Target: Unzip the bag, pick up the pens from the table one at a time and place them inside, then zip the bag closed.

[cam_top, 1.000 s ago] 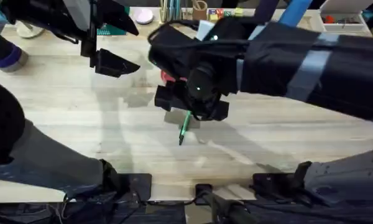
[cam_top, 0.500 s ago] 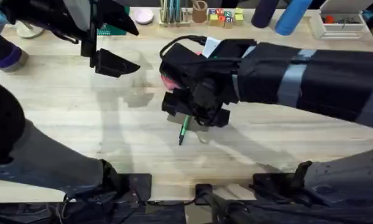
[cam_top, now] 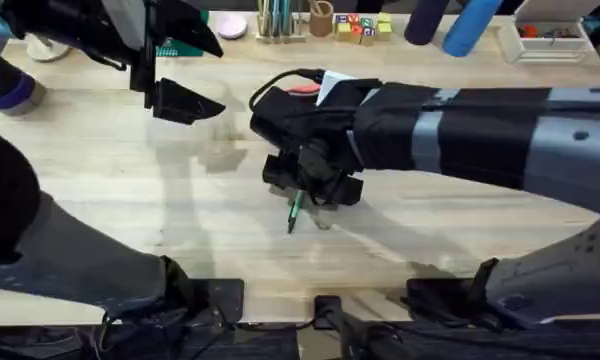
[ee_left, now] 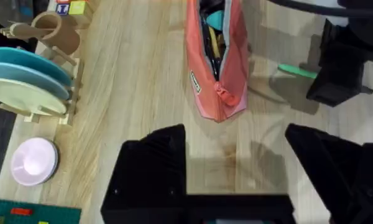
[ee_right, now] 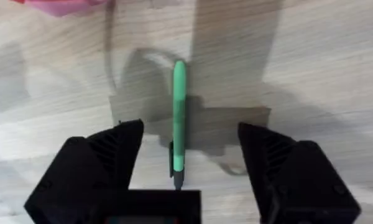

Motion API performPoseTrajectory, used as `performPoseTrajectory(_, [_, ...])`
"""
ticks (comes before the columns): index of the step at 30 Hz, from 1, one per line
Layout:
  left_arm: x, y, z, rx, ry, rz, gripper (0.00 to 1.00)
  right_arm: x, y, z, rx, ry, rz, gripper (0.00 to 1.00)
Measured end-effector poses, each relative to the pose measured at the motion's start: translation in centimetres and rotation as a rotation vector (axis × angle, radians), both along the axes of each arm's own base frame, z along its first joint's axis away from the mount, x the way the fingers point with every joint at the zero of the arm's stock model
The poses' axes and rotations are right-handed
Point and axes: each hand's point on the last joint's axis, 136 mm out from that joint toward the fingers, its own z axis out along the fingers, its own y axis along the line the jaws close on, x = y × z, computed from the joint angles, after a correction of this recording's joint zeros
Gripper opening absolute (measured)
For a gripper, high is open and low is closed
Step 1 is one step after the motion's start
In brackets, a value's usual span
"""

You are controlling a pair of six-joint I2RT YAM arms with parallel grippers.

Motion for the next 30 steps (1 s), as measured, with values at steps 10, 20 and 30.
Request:
performPoseTrajectory(10, [0.0, 0.0, 0.0, 0.000, -0.001, 0.000, 0.995, -0.4, -1.4, -0.3, -0.067, 0.011, -0.007, 0.338])
performPoseTrajectory(20, [0.0, 0.0, 0.0, 0.000, 0.000, 0.000, 0.995, -0.2, -1.2, -0.3, -0.059, 0.005, -0.006, 0.041])
performPoseTrajectory(30, [0.0, 0.0, 0.0, 0.000, 0.000, 0.000, 0.995, -0.2, -1.5, -0.2, -0.063, 0.016, -0.006, 0.032])
